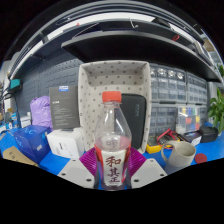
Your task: Pour water
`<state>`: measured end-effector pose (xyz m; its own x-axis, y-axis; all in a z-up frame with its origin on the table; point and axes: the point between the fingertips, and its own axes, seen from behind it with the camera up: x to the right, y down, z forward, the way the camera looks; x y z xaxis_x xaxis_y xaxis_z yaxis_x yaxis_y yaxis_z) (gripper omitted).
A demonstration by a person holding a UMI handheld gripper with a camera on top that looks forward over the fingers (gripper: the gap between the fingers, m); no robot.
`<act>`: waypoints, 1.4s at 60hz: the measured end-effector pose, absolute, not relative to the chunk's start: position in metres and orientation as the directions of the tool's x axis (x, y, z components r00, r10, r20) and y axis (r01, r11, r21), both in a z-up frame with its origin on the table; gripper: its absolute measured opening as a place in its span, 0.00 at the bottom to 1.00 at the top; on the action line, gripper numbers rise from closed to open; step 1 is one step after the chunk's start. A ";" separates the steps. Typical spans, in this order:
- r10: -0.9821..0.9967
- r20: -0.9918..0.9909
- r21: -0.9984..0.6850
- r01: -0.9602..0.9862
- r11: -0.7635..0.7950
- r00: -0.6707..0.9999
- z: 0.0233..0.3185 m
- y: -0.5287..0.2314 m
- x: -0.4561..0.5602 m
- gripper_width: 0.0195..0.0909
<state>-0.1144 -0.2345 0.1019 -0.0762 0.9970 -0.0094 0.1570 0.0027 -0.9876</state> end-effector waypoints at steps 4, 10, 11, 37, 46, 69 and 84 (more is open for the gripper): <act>0.996 -0.049 -0.983 0.181 -0.035 -0.074 0.101 -0.233 -0.113 0.24; 0.974 -0.216 -0.956 0.219 -0.196 -0.073 0.108 -0.229 -0.108 0.24; 0.964 -0.256 -0.945 0.228 -0.235 -0.068 0.109 -0.229 -0.107 0.24; 0.190 -0.969 -0.160 0.183 -0.970 0.158 0.157 -0.188 -0.098 0.24; -0.046 -0.976 0.082 0.162 -0.983 0.213 0.161 -0.175 -0.100 0.24; -0.275 -0.911 0.342 0.191 -0.920 0.306 0.164 -0.173 -0.103 0.24; 0.480 -0.873 -0.421 0.360 -0.833 0.089 0.205 -0.138 -0.098 0.24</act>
